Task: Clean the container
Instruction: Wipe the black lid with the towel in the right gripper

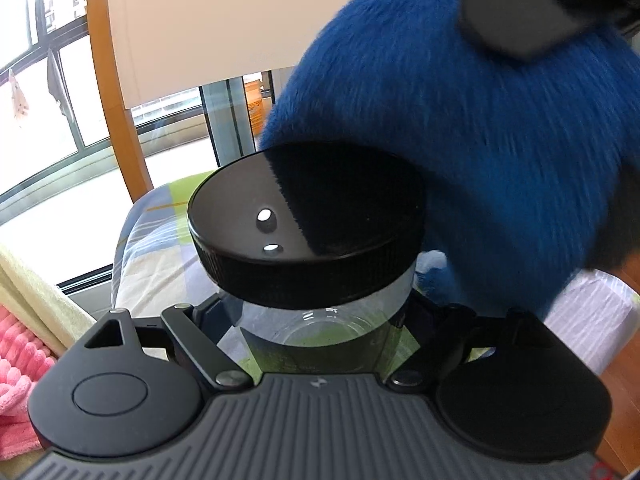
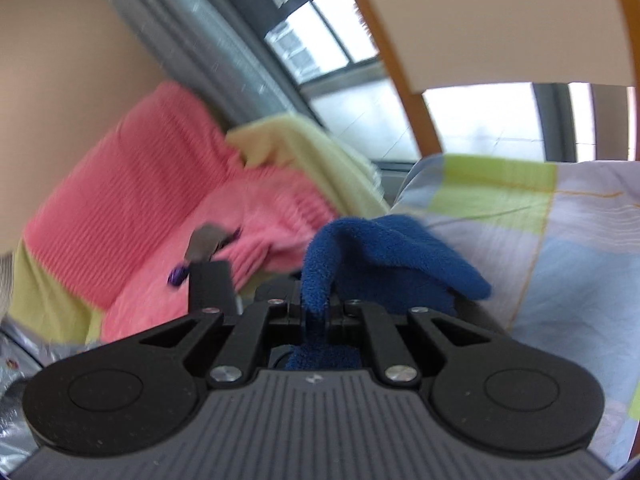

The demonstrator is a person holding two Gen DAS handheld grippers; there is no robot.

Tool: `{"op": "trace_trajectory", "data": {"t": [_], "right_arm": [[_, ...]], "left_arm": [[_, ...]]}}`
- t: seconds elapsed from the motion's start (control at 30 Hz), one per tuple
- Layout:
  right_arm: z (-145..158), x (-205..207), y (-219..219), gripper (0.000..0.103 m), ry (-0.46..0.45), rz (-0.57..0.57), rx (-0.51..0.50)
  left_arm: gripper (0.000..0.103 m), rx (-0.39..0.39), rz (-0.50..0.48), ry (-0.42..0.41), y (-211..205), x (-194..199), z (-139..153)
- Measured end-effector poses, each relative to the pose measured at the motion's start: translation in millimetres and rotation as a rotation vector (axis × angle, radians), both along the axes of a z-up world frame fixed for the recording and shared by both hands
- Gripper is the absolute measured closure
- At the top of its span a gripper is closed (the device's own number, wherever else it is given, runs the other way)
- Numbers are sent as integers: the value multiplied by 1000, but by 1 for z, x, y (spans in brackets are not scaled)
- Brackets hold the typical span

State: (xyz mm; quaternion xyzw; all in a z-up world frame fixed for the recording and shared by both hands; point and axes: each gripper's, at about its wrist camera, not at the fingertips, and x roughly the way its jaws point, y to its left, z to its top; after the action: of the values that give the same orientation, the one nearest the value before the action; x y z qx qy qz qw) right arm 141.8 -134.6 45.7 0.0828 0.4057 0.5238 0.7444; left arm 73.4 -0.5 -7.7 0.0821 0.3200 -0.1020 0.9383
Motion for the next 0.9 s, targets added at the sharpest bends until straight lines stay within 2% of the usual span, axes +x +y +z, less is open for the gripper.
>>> {"op": "trace_trajectory", "data": {"t": [0.17,0.37,0.73,0.9], "right_arm": [[-19,16,25,97,61,57,-39],[-28,36,38,99,116,60,-5],[-44,69,51,101,100,-47,80],[-38,63,35,99,10,-202,58]], "left_arm": [[17,6,-9,-6,-1,0,-1],[17,5,-9,1,0,2,0],[17,-9,0,5,4,5,1],[17,11,-4,-3,1,4,1]]}}
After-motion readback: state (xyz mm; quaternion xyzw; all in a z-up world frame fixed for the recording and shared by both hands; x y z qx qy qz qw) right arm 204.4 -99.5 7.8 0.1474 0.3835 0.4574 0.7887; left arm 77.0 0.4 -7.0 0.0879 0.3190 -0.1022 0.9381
